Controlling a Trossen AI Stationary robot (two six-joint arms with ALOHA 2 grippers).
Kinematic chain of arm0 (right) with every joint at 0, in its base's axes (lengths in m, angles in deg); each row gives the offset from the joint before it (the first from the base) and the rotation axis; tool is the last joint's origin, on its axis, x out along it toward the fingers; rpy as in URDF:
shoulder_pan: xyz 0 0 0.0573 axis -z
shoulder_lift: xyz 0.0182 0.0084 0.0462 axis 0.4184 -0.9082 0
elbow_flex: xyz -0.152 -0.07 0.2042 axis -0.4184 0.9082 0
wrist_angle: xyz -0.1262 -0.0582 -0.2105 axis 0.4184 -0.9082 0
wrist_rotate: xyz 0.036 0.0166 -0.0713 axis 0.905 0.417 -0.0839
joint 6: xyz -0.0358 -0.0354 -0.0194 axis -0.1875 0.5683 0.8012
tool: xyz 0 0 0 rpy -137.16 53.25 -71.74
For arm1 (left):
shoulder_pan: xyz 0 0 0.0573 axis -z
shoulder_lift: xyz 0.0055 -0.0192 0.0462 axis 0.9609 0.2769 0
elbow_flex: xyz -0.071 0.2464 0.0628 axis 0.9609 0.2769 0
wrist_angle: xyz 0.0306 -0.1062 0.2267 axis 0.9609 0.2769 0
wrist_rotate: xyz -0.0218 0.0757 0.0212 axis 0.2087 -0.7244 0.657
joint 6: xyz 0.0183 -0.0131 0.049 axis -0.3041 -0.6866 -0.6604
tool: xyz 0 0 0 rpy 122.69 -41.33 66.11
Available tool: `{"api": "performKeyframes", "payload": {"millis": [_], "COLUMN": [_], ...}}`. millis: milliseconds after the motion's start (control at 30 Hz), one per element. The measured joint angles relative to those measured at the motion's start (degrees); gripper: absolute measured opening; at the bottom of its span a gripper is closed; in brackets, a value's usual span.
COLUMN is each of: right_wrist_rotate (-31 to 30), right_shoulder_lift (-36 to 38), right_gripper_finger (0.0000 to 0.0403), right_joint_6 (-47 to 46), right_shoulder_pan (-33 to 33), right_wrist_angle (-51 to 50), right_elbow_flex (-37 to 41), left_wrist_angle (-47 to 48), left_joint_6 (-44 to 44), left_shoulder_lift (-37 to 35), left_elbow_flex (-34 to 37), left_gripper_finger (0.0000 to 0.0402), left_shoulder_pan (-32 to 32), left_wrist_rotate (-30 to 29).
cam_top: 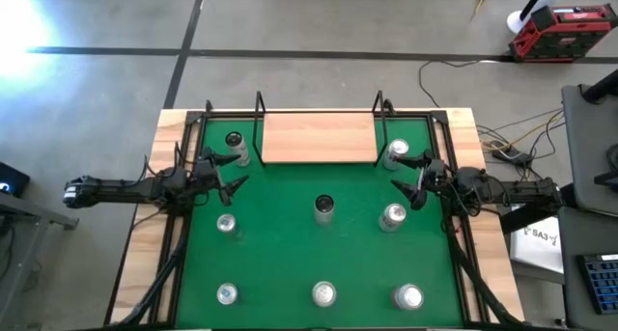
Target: Place canned beverage on shelf
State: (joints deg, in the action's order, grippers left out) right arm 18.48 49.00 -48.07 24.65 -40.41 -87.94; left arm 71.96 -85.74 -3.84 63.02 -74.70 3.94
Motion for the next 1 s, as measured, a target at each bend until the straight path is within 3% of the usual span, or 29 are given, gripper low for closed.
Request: {"api": "performKeyframes", "payload": {"millis": [833, 1000], "right_wrist_rotate": [-1.3, -1.3], "right_shoulder_lift": [0.0, 0.0], "right_gripper_finger": [0.0380, 0.0380], "right_joint_6": [0.4, -3.4], "right_shoulder_pan": [0.0, 0.0], "right_wrist_angle": [0.1, 0.1], "right_elbow_flex": [0.0, 0.0], "left_wrist_angle": [0.0, 0.0], "left_joint_6": [0.0, 0.0], "left_shoulder_lift": [0.0, 0.0], "left_elbow_flex": [0.0, 0.0], "left_gripper_finger": [0.0332, 0.0332], "left_shoulder_pan": [0.0, 0.0], "left_wrist_rotate": [0.0, 0.0]}}
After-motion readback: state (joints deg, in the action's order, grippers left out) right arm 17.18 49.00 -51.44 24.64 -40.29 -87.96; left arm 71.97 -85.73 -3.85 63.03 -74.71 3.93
